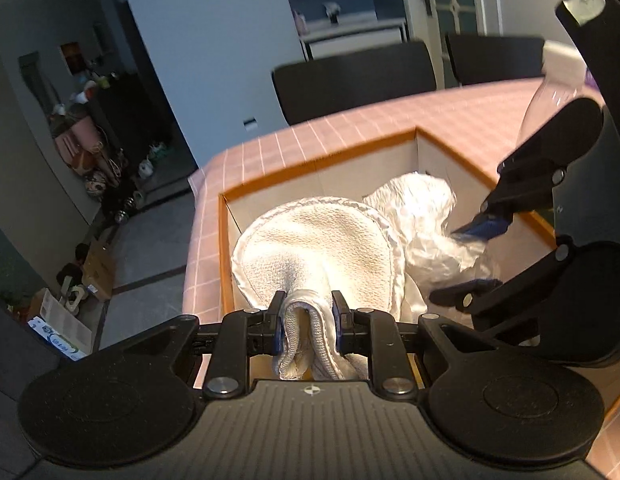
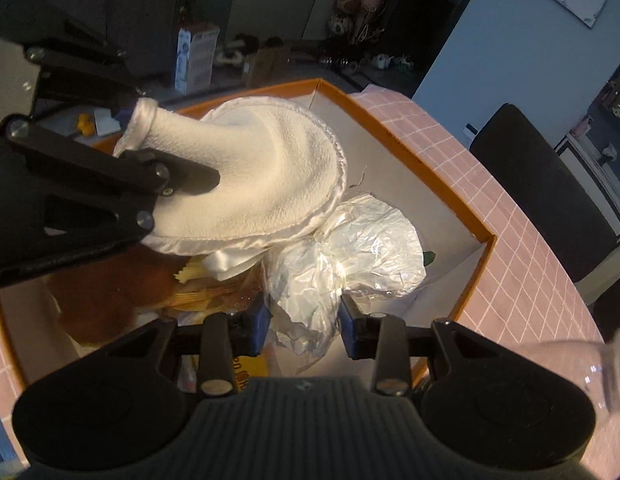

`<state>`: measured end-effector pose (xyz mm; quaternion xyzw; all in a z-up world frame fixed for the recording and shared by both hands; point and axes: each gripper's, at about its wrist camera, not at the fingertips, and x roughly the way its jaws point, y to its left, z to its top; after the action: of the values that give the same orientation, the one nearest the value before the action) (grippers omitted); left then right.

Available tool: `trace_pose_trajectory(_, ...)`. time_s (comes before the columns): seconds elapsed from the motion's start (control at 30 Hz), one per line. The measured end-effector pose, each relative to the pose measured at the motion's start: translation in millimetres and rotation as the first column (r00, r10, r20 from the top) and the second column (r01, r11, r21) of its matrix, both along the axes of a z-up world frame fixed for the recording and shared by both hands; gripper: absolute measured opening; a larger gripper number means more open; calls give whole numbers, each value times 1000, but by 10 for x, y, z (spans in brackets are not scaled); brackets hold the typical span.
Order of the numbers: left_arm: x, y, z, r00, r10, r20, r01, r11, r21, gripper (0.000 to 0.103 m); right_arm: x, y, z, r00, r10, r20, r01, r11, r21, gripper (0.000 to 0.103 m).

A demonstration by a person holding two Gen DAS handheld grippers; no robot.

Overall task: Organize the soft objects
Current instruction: 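Lift cotton pad and foil bundle and lower them into the box, then open both tools to drop the cotton pad and foil bundle, withdraw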

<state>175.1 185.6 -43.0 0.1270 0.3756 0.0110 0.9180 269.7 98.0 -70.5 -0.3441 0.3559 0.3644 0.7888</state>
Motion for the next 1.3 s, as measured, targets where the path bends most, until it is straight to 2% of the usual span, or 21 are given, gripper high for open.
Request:
trace_pose_trajectory(0.13, 78, 69, -60, 997, 6, -76, -6, 1000, 8, 24, 118, 99, -69, 1000, -5, -6, 4, 999, -50, 36)
trace_pose_trajectory(0.4, 137, 61, -138, 989, 47, -139, -40, 998, 51, 27, 134, 215, -111, 1000, 2, -11, -3, 997, -78, 41)
trace_pose_trajectory(0.5, 127, 84, -104, 990, 57, -132, -49, 997, 57, 35, 54, 226, -99, 1000, 19, 8, -18, 996, -83, 43)
trace_pose_trajectory(0.53, 126, 77, -84, 990, 58, -130, -51, 997, 55, 40, 21, 170, -116, 1000, 27, 16, -26, 996, -83, 45)
trace_pose_trajectory(0.57, 106, 77, -68, 990, 58, -125, -52, 997, 54, 48, 2, 168, -98, 999, 35, 21, -33, 996, -82, 51)
trace_pose_trajectory(0.6, 95, 78, -45, 991, 55, -120, -49, 998, 50, 51, -23, 160, -75, 999, 42, 30, -39, 996, -79, 55)
trace_pose_trajectory(0.7, 69, 52, 46, 994, 50, -97, -46, 998, 45, 57, -73, 150, -13, 997, 60, 41, -57, 996, -73, 59)
trace_pose_trajectory(0.83, 9, 9, 168, 997, 34, -63, -31, 998, 48, 57, -138, 129, 88, 995, 75, 65, -70, 995, -66, 65)
trace_pose_trajectory(0.97, -70, -53, 299, 1000, 16, -21, -15, 998, 57, 70, -251, 87, 207, 994, 91, 68, -88, 995, -46, 65)
trace_pose_trajectory(1.13, -202, -95, 443, 1000, 21, 18, -21, 999, 49, 71, -456, -48, 369, 988, 118, 98, -118, 993, -11, 66)
trace_pose_trajectory(1.3, -517, -141, 593, 987, 61, 150, -59, 998, -14, 71, -723, -335, 571, 986, 118, 114, -127, 989, 70, 74)
